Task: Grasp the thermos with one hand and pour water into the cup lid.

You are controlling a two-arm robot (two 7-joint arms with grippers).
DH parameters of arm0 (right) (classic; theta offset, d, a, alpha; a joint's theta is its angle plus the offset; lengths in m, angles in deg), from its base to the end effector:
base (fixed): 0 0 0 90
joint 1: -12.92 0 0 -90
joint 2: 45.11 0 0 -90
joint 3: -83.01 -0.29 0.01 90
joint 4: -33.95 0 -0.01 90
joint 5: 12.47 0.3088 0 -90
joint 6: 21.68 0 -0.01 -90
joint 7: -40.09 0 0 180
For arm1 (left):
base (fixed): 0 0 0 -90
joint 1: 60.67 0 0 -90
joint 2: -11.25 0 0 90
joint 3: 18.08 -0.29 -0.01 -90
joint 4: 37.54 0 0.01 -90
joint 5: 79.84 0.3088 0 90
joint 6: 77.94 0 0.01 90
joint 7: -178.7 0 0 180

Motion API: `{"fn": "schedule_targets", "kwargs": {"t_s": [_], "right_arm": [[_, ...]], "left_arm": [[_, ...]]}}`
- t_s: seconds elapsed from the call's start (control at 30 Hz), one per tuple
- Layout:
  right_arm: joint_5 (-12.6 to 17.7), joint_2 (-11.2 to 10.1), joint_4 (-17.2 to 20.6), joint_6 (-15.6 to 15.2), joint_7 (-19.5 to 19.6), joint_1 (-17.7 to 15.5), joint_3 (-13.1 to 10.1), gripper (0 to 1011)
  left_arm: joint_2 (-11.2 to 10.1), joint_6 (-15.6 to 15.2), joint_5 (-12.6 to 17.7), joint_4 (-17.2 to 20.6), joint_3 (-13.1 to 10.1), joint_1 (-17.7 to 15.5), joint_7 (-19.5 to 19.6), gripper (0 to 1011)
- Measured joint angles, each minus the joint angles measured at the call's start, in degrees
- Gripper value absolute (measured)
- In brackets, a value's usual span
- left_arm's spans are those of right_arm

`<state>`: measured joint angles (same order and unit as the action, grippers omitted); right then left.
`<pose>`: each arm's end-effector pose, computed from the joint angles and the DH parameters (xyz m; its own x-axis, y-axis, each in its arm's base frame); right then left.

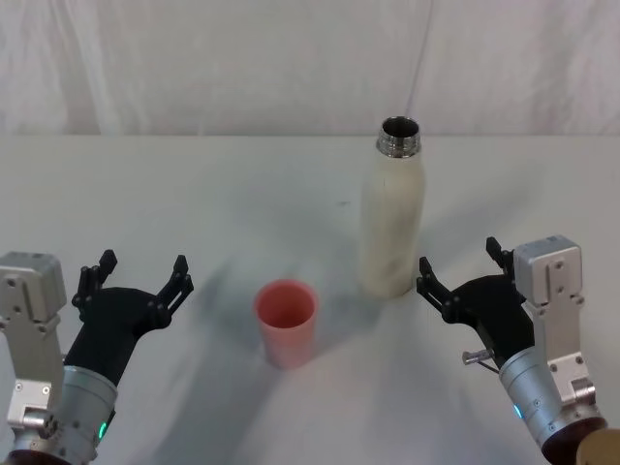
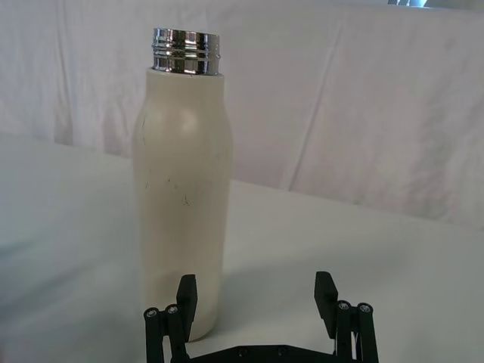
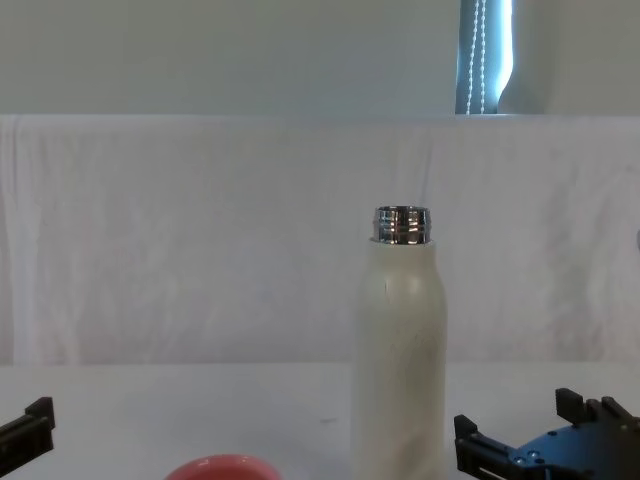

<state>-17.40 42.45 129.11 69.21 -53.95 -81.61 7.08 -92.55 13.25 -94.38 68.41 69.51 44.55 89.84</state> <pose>0.2959 0.0682 -0.2986 0.3116 -0.9439 0.1088 0.9492 0.3146 0.0108 0.2529 0.0375 -0.2853 0.1244 0.9917 -0.0327 -0.9921 0.1239 -0.0174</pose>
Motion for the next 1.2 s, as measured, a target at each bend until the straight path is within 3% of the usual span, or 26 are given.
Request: {"fn": "schedule_targets", "kwargs": {"t_s": [1.2], "right_arm": [[-0.5,0.1,-0.3,-0.3,-0.1,-0.3,-0.9,1002]], "left_arm": [[0.0,0.0,0.0,0.0,0.0,0.0,0.0,1001]]}}
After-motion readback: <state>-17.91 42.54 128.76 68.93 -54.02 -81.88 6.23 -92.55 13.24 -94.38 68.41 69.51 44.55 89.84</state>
